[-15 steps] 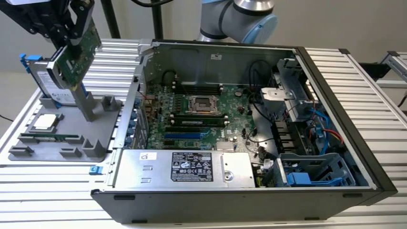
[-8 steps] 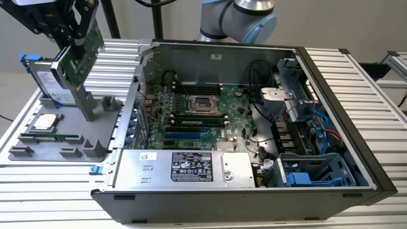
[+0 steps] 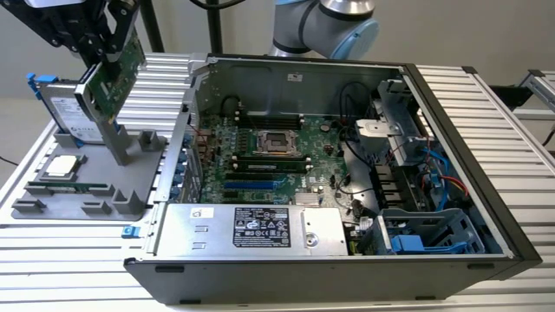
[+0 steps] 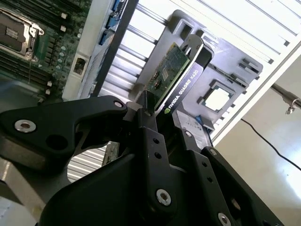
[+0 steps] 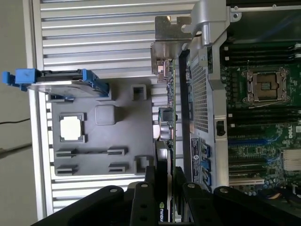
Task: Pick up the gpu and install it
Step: 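Pick up the gpu and move the gpu toward the slot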
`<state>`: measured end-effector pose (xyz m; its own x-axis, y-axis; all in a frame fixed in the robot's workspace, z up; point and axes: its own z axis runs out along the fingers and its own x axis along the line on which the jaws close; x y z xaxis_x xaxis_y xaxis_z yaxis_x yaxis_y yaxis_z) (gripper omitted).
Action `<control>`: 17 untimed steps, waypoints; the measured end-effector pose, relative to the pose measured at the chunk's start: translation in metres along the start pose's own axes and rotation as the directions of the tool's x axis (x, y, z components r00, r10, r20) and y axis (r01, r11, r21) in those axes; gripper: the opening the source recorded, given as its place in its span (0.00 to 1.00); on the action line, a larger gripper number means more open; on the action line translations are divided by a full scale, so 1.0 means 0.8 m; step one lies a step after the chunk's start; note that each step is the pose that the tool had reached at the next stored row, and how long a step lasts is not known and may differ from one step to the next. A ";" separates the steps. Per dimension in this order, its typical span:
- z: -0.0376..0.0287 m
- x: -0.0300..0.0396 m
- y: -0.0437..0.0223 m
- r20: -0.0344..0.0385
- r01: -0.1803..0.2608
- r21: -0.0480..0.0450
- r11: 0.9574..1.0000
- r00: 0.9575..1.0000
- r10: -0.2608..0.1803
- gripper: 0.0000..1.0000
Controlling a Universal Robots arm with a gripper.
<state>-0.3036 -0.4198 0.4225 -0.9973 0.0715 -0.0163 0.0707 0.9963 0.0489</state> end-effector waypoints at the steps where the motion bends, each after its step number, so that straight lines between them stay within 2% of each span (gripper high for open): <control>1: 0.0000 -0.0010 0.0001 0.000 0.000 0.000 1.000 1.000 0.000 0.00; 17: 0.0002 -0.0144 0.0010 0.000 0.000 0.000 1.000 1.000 0.000 0.00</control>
<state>-0.2921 -0.4198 0.4225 -0.9973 0.0715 -0.0162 0.0706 0.9963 0.0489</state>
